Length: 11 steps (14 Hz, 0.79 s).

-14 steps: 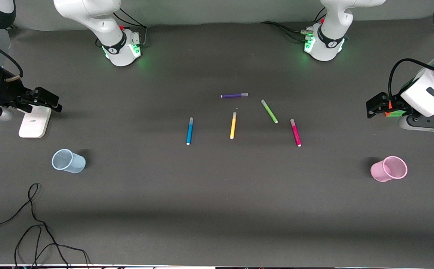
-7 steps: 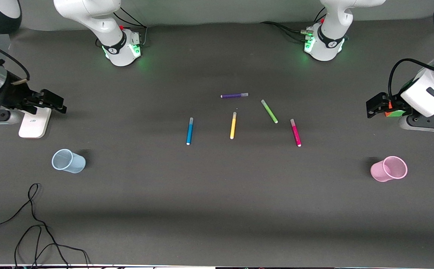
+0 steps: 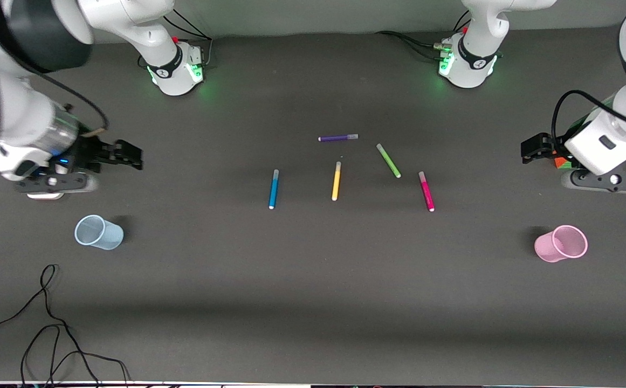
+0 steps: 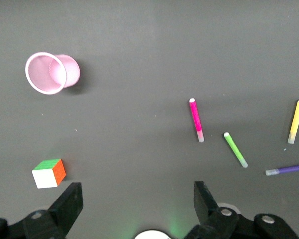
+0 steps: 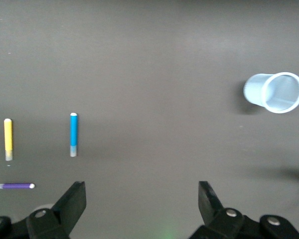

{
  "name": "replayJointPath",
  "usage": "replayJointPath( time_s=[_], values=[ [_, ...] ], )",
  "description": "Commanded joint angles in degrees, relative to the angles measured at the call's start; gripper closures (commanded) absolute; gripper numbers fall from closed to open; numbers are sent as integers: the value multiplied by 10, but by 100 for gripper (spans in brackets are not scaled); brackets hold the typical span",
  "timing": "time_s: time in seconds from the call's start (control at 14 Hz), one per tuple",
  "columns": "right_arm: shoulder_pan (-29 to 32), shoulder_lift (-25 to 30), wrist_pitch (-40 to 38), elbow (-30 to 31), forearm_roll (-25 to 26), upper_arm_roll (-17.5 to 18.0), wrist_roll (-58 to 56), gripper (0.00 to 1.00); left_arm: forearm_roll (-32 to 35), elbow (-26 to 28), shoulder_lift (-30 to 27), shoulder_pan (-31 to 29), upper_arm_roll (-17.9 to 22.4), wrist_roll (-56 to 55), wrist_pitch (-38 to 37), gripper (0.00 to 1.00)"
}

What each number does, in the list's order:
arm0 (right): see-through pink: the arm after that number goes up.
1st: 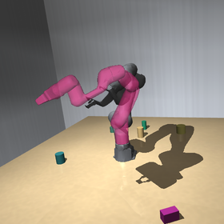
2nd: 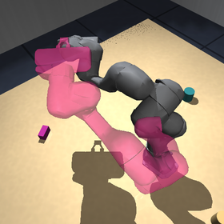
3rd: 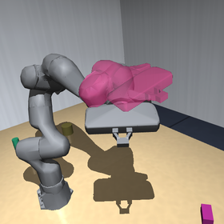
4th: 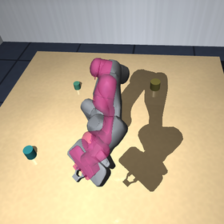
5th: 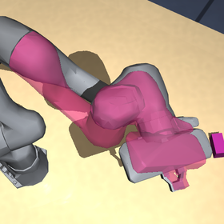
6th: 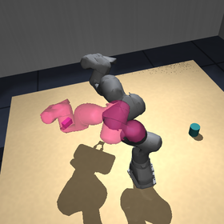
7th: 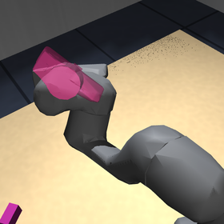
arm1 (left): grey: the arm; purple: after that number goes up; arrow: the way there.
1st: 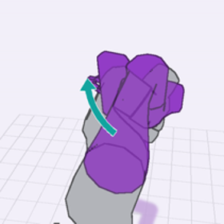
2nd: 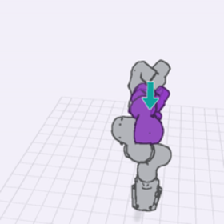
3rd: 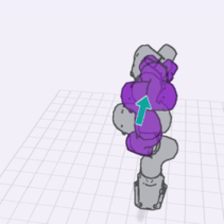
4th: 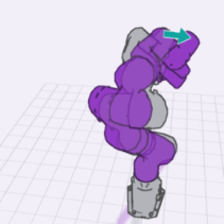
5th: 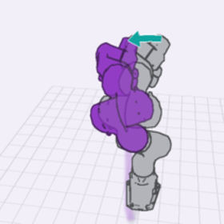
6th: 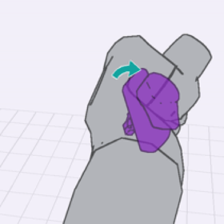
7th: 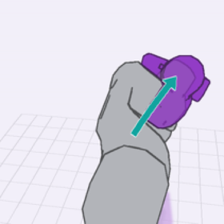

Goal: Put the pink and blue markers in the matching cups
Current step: 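Lower the right gripper to the blue marker while the left gripper reaches pink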

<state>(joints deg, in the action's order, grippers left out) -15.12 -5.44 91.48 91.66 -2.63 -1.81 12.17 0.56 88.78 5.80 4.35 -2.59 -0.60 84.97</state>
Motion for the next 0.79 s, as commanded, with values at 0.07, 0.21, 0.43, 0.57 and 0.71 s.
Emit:
replayJointPath(
  time_s=[0.07, 0.21, 0.43, 0.57, 0.71],
  values=[
    [-5, -54, 4, -53, -26, 36, 50, 0, -64, -9, 29, -8, 3, -4, -11, 1],
    [-8, -77, 30, -56, -43, 49, 87, 0, -76, -10, 47, -6, 2, -3, 1, 1],
    [-39, -119, 90, -55, -40, 66, 145, 0, -77, -9, 76, 1, 0, -4, 10, 1],
    [-82, -144, 134, -56, -34, 66, 202, 0, -77, -9, 98, 2, -1, -4, 10, 1],
    [-108, -170, 173, -48, -13, 66, 241, 0, -85, -9, 126, 4, -1, -5, 10, 2]
  ],
)
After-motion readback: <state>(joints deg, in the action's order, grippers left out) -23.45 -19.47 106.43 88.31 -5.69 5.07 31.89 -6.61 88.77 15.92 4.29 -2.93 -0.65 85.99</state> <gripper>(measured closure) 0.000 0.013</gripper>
